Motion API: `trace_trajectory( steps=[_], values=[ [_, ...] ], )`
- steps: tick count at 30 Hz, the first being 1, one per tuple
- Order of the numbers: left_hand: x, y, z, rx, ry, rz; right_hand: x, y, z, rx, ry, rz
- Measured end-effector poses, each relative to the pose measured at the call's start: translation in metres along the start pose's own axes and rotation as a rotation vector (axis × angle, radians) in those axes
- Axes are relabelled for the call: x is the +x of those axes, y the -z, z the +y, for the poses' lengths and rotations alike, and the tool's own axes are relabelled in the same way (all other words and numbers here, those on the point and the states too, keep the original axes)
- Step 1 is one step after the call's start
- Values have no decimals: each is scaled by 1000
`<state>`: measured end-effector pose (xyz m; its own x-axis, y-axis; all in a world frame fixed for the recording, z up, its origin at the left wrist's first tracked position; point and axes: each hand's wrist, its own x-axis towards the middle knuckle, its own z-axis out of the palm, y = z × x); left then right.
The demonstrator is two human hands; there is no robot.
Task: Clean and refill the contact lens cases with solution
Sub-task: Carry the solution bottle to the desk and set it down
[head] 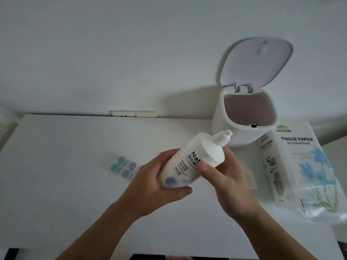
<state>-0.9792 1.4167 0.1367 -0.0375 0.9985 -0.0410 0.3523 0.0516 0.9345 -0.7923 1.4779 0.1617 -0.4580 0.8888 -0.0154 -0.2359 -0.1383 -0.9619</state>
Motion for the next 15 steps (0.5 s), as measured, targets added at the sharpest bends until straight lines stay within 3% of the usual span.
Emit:
trace_trajectory(
  steps=[6, 10, 15],
  values=[
    [10, 3, -42, 219, -118, 42, 18, 35, 23, -412, 197, 156],
    [8, 5, -67, 418, -279, 60, 20, 46, 43, -752, 302, 164],
    [-9, -7, -88, 682, -416, 205, 4, 49, 71, -888, 231, 203]
  ],
)
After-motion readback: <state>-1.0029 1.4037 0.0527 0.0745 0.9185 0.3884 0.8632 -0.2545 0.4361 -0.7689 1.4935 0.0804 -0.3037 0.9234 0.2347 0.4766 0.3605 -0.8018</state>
